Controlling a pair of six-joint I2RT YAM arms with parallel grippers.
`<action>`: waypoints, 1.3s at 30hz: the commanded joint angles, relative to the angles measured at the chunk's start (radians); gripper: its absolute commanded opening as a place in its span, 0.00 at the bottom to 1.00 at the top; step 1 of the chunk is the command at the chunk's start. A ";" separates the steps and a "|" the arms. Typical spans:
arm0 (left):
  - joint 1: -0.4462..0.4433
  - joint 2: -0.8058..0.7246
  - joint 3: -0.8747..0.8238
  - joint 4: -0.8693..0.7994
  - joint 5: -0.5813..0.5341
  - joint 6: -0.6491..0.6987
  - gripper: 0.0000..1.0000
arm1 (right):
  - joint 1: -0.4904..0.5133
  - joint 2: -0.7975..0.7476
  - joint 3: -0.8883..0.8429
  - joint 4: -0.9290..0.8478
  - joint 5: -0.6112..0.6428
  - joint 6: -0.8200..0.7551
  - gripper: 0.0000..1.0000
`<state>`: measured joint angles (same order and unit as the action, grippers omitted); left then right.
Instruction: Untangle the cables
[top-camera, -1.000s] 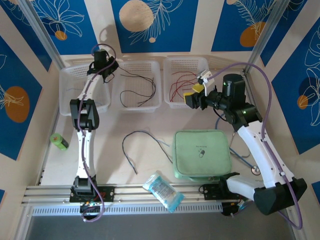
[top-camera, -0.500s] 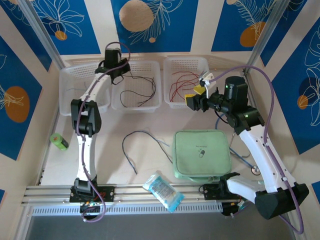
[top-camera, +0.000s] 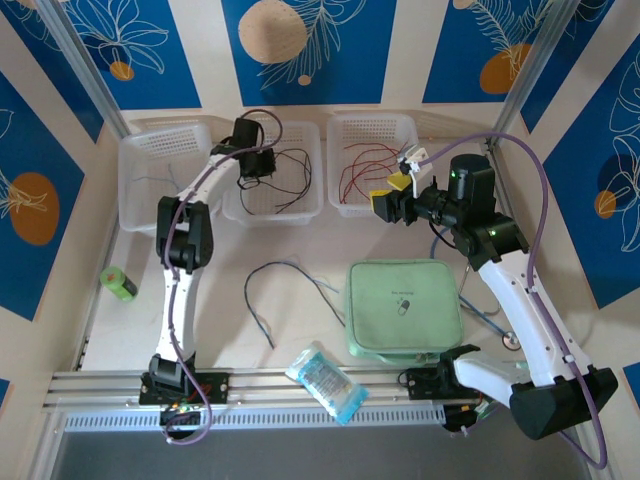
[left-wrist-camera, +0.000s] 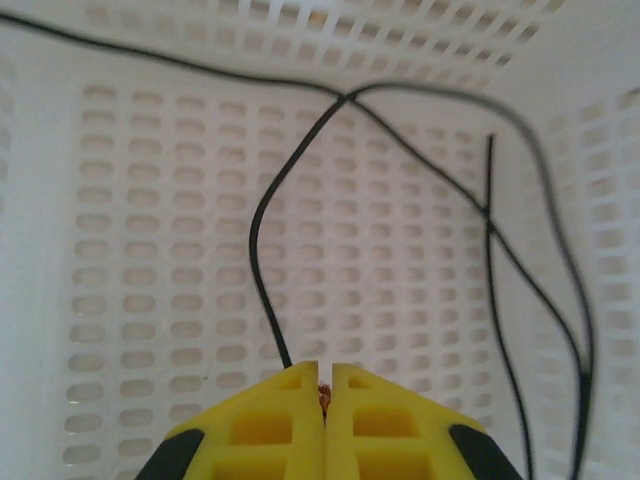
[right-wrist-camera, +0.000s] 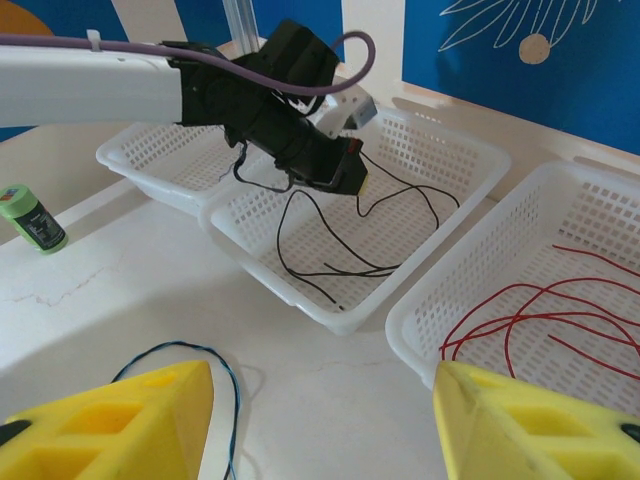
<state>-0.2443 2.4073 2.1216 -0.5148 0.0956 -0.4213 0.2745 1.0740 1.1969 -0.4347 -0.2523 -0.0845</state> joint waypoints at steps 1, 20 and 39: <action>0.002 0.074 0.056 -0.090 0.002 0.035 0.00 | 0.000 -0.017 -0.010 0.010 -0.021 0.015 0.60; 0.002 -0.094 0.171 -0.169 -0.055 0.039 0.53 | 0.008 -0.054 -0.045 0.000 -0.023 0.019 0.60; -0.002 -0.593 -0.305 -0.144 0.036 0.074 0.65 | 0.288 0.092 -0.146 -0.066 0.185 0.073 0.57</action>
<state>-0.2447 1.9053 1.9213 -0.6613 0.0715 -0.3569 0.5205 1.1084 1.0657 -0.4679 -0.1341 -0.0250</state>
